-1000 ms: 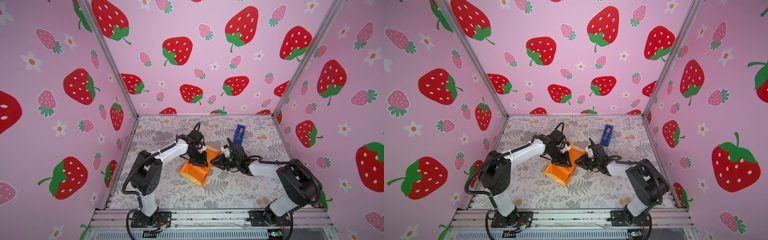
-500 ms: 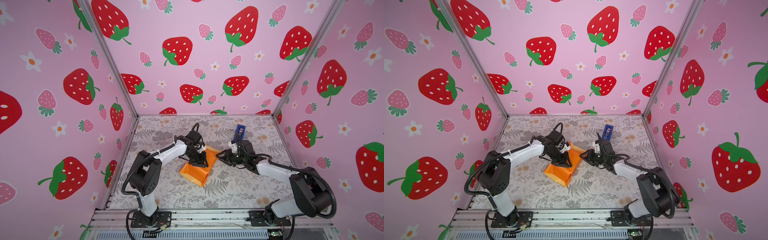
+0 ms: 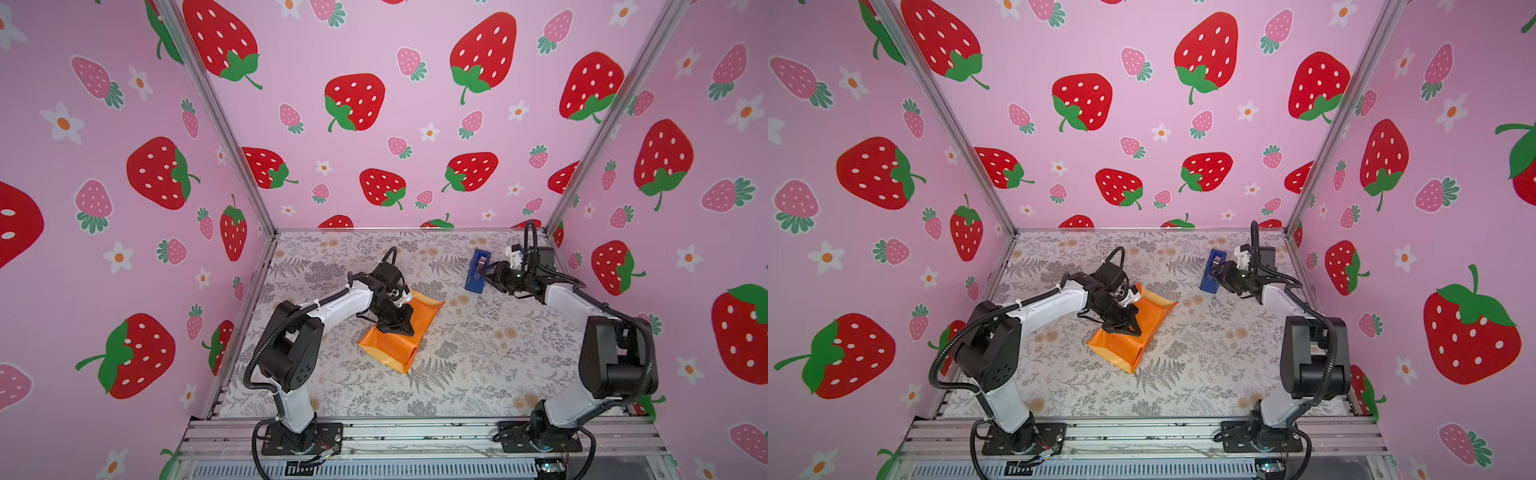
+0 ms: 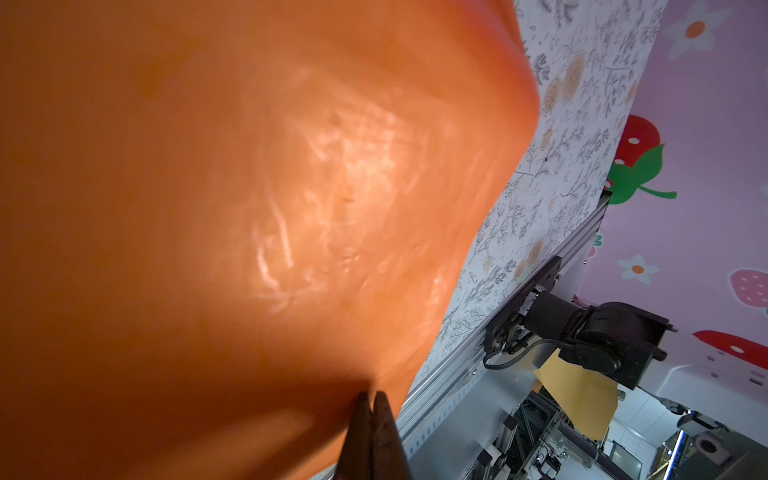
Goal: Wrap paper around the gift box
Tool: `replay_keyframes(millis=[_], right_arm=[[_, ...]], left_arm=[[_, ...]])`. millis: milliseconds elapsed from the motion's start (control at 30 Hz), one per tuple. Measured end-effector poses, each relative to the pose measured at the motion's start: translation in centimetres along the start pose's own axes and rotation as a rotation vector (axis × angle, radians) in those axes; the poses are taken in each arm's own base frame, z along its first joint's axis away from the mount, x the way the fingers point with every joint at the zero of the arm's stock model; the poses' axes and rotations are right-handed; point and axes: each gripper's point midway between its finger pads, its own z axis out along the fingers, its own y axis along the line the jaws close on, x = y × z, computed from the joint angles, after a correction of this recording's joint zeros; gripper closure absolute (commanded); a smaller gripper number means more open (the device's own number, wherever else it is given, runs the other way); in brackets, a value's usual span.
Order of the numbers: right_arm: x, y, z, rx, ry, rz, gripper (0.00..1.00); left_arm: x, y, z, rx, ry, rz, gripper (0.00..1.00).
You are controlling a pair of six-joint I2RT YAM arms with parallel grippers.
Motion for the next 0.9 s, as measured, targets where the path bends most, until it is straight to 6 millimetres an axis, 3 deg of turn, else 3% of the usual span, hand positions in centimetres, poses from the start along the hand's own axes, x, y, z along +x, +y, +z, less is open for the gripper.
replay_keyframes(millis=[167, 267, 467, 667, 900], right_arm=[[-2.4, -2.9, 0.0, -0.018, 0.002, 0.046, 0.6], [-3.2, -4.2, 1.2, -0.054, 0.025, 0.072, 0.63], [-2.6, -5.9, 3.6, -0.11, 0.082, 0.128, 0.66], [-1.9, -5.9, 4.8, -0.141, 0.115, 0.135, 0.68], [-1.7, -4.4, 6.2, -0.175, 0.138, 0.1, 0.71]], left_arm=[[0.0, 0.0, 0.0, 0.002, 0.0, 0.001, 1.0], [0.0, 0.0, 0.0, 0.002, 0.0, 0.002, 1.0], [0.0, 0.0, 0.0, 0.002, 0.001, 0.004, 1.0], [0.0, 0.0, 0.0, 0.002, 0.001, 0.004, 1.0], [0.0, 0.0, 0.0, 0.002, 0.001, 0.005, 1.0]])
